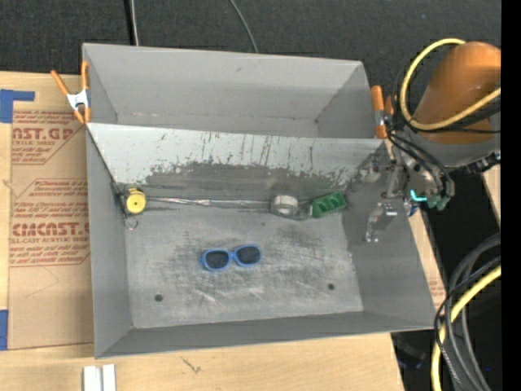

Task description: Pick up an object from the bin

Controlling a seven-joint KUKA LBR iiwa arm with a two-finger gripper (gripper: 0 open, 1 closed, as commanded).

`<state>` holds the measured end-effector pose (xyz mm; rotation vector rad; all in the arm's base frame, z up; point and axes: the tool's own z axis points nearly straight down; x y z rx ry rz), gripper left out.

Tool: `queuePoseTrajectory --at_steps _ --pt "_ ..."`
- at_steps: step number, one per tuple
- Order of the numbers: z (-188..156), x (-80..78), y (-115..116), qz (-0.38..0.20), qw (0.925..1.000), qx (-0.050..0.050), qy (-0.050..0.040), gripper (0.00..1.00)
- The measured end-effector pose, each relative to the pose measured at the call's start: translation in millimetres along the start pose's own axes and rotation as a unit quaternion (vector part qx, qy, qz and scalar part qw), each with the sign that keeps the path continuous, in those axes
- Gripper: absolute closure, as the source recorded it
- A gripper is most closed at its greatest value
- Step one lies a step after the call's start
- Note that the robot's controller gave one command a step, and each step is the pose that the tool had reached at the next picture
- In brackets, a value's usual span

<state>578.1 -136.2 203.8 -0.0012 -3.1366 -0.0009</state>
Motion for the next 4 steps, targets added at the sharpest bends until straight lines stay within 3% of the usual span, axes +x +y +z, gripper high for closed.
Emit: queuePoseTrajectory --at_steps 1,2,3,4 --pt "133 28.6 59 -0.033 0.9994 0.001 -0.0075 0.00" --pt "-6 10.0 49 0.116 0.9933 0.000 -0.0071 0.00" --pt "134 66.0 90 0.205 0.9787 0.000 -0.0078 0.00" --pt "93 57.2 186 0.262 0.9649 -0.003 -0.0035 0.00"
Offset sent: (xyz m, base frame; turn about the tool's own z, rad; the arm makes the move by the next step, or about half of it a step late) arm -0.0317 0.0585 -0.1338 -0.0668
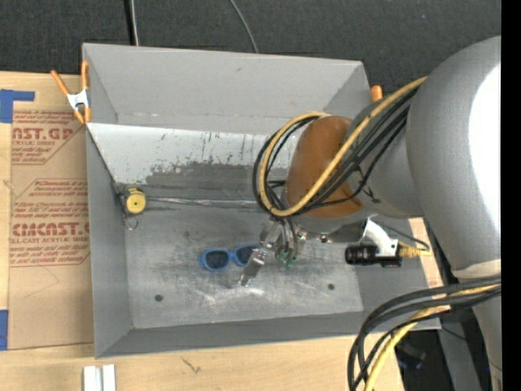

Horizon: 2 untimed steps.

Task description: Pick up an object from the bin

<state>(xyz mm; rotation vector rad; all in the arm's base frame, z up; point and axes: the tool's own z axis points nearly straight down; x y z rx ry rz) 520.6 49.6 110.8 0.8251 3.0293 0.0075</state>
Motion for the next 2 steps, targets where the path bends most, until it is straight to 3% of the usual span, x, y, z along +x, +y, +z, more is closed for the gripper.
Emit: queuePoseTrajectory --at_steps 1,2 --pt "2 -1.8 -5 0.003 1.0000 0.003 0.0003 1.00" --pt "-48 10.2 -32 -0.096 0.9954 0.002 -0.0005 1.00"
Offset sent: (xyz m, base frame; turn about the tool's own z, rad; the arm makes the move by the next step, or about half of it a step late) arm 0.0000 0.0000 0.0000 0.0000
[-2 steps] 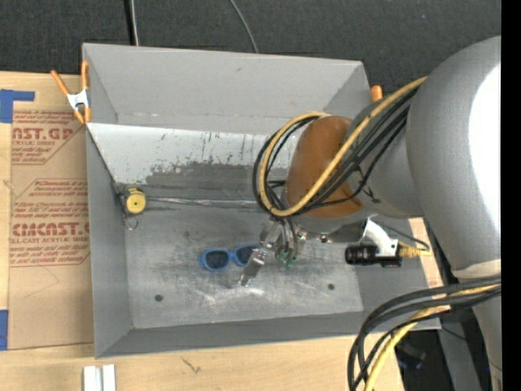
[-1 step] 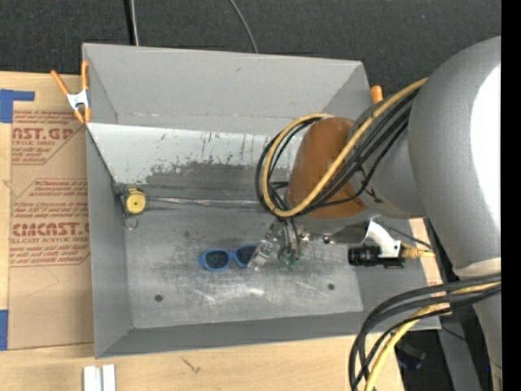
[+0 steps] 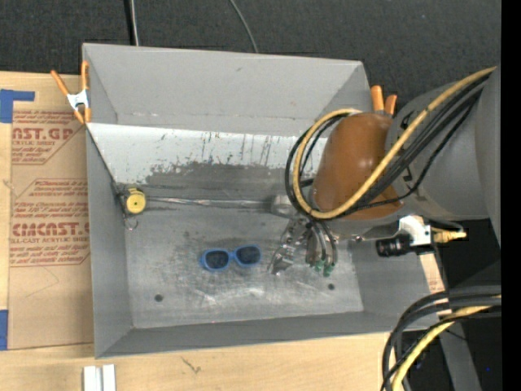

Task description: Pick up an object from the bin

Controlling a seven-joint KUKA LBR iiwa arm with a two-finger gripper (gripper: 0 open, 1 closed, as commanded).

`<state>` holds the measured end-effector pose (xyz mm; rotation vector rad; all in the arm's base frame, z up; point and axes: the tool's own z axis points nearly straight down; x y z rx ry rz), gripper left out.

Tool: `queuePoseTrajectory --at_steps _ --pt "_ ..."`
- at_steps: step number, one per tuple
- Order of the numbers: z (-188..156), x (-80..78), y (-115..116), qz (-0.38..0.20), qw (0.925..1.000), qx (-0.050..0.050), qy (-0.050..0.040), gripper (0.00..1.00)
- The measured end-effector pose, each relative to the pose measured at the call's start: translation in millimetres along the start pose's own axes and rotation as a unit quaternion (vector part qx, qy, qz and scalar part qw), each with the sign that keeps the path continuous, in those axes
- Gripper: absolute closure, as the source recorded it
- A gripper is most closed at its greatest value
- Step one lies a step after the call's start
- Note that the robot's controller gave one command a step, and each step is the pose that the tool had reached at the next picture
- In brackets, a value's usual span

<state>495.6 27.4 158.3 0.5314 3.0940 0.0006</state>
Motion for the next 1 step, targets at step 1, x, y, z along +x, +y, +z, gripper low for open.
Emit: queuePoseTrajectory --at_steps 1 --pt "54.6 -40.2 -12.5 0.118 0.9930 0.001 0.0018 1.00"
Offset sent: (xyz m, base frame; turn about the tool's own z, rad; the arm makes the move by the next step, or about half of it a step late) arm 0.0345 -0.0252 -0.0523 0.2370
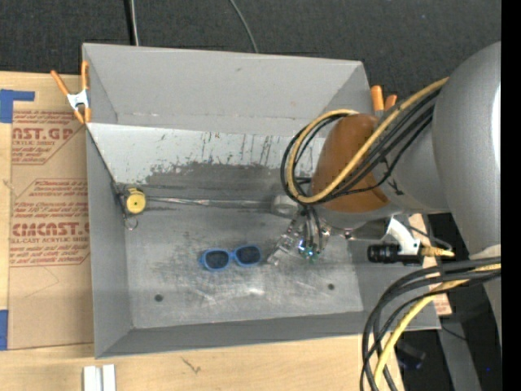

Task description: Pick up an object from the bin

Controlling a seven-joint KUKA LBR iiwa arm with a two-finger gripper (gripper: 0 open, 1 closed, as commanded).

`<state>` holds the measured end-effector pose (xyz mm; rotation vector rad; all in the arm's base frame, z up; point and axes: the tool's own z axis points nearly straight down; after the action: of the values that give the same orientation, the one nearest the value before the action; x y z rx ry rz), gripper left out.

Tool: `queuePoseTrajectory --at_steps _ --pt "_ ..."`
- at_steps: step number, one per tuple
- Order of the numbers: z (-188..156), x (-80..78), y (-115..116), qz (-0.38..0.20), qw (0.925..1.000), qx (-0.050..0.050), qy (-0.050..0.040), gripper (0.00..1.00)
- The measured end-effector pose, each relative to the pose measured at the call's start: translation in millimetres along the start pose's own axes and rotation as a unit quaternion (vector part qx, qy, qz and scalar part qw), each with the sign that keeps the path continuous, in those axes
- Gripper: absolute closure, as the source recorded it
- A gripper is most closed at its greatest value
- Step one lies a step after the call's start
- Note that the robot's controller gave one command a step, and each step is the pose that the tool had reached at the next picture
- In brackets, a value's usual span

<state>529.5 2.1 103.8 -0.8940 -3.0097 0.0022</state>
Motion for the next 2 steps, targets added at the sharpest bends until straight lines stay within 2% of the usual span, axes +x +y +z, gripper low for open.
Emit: queuePoseTrajectory --at_steps 1,2 --pt "-7 -15.7 -76 -0.122 0.9925 0.001 -0.0006 1.00" --pt "-22 -44.7 -158 -0.196 0.9807 0.001 -0.0020 1.00"
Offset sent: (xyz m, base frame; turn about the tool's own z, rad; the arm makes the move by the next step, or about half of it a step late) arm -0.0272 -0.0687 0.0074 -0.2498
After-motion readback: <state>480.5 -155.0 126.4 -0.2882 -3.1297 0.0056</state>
